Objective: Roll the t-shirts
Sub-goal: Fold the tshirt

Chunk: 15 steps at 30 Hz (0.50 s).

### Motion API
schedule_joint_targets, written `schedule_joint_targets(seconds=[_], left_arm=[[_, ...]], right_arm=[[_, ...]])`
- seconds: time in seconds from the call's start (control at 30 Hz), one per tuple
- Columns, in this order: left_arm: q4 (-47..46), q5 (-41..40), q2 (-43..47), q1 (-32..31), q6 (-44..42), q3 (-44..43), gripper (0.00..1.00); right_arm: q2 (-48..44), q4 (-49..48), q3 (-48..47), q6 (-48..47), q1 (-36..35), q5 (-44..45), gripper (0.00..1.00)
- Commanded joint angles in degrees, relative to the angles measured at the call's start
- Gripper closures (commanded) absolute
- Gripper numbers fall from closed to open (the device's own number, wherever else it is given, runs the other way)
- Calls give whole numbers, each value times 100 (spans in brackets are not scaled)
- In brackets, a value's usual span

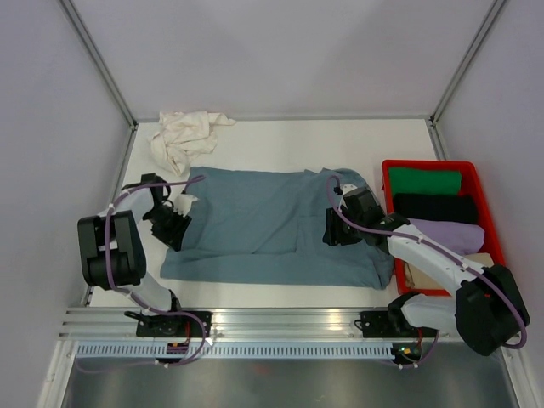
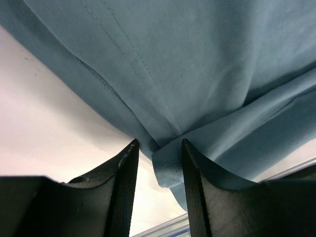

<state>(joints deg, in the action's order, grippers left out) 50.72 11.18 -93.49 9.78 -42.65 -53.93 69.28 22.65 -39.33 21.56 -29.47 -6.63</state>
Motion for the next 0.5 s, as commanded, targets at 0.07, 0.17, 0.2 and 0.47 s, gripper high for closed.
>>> schedule_joint_targets(seconds=[0.07, 0.17, 0.2, 0.47], left_arm=[[482, 498, 332, 41, 108, -328, 53], [562, 604, 367, 94, 108, -399, 49], [562, 613, 367, 120, 126, -425, 48], [825, 455, 182, 173, 12, -267, 46]], right_arm=[[-54, -191, 57, -117, -15, 66, 47], [-63, -200, 110, -135, -15, 57, 47], [-63, -200, 136, -126, -15, 48, 46], [-55, -270, 215, -152, -15, 57, 46]])
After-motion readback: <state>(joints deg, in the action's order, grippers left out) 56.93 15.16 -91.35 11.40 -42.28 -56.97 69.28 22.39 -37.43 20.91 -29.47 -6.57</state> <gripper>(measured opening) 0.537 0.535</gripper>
